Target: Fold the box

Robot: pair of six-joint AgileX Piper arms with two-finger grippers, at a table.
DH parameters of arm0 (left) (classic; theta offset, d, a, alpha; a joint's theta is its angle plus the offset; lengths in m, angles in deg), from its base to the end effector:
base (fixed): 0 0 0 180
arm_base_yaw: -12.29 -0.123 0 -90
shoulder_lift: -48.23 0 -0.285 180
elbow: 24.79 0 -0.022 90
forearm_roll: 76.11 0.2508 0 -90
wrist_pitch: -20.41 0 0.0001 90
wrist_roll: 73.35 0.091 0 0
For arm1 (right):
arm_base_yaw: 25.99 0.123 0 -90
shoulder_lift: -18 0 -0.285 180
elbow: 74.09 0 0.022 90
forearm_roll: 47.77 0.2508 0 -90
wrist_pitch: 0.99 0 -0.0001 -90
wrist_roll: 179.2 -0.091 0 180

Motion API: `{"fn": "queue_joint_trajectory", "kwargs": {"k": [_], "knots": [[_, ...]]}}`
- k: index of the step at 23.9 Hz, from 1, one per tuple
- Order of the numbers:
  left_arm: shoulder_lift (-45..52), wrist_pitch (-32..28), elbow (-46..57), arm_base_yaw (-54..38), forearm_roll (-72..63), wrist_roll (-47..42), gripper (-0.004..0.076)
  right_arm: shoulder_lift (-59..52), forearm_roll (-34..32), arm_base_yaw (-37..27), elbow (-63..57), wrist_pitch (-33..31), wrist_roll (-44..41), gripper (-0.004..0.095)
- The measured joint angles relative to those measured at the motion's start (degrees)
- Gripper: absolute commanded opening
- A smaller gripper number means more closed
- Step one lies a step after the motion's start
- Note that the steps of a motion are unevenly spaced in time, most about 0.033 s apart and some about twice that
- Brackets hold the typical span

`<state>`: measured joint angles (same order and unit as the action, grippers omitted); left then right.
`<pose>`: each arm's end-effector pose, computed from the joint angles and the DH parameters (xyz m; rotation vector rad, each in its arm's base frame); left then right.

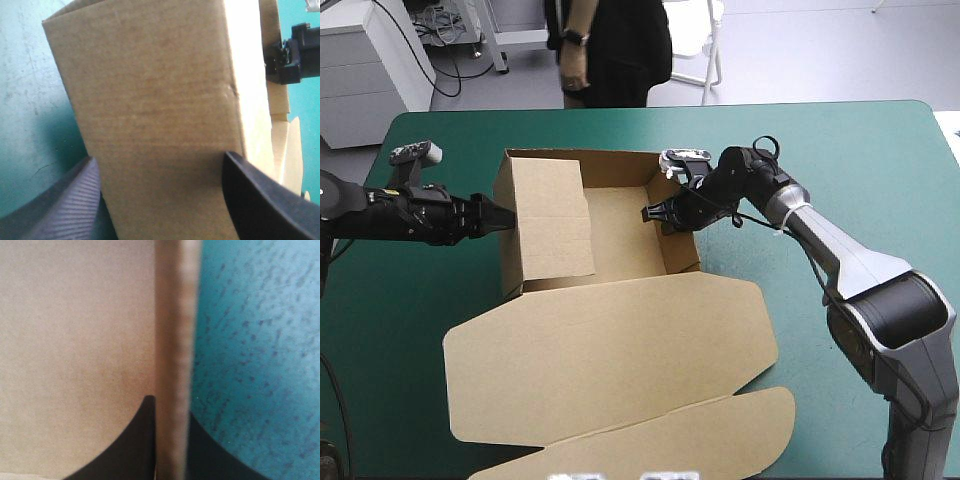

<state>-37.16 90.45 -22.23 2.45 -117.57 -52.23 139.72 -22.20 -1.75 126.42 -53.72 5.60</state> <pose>0.2660 -0.0114 0.3751 0.0956 2.4825 -0.7815 0.3896 0.2097 0.2634 -0.4240 2.6595 0.6659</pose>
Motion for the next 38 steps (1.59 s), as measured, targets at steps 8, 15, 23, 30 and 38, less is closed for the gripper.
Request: {"fn": "queue_joint_trajectory", "kwargs": {"k": [8, 15, 23, 30, 38], "knots": [[0.00, 0.58, 0.00, 0.25, -1.39, 0.44, 0.0493, 0.00, -2.99, 0.82, 0.00, -0.80, -2.54, -0.0018], [0.00, 0.58, 0.00, 0.43, 3.52, 0.46, 0.0480, 0.00, -0.23, 1.01, 0.00, -0.80, -2.60, -0.0018], [0.07, -4.28, 5.85, 10.96, 19.02, -10.10, 0.0447, 0.17, -2.51, 2.13, -0.11, 1.01, -1.54, -0.0017], [0.21, -9.32, 6.75, 18.08, 28.91, -25.53, 0.0442, 0.17, -2.73, 2.13, -0.11, 1.06, -1.66, -0.0018], [-3.62, -11.02, 6.86, 24.75, 38.80, -38.45, 0.0351, 0.17, -2.60, 2.07, -0.16, 0.78, -2.12, -0.0018]]}}
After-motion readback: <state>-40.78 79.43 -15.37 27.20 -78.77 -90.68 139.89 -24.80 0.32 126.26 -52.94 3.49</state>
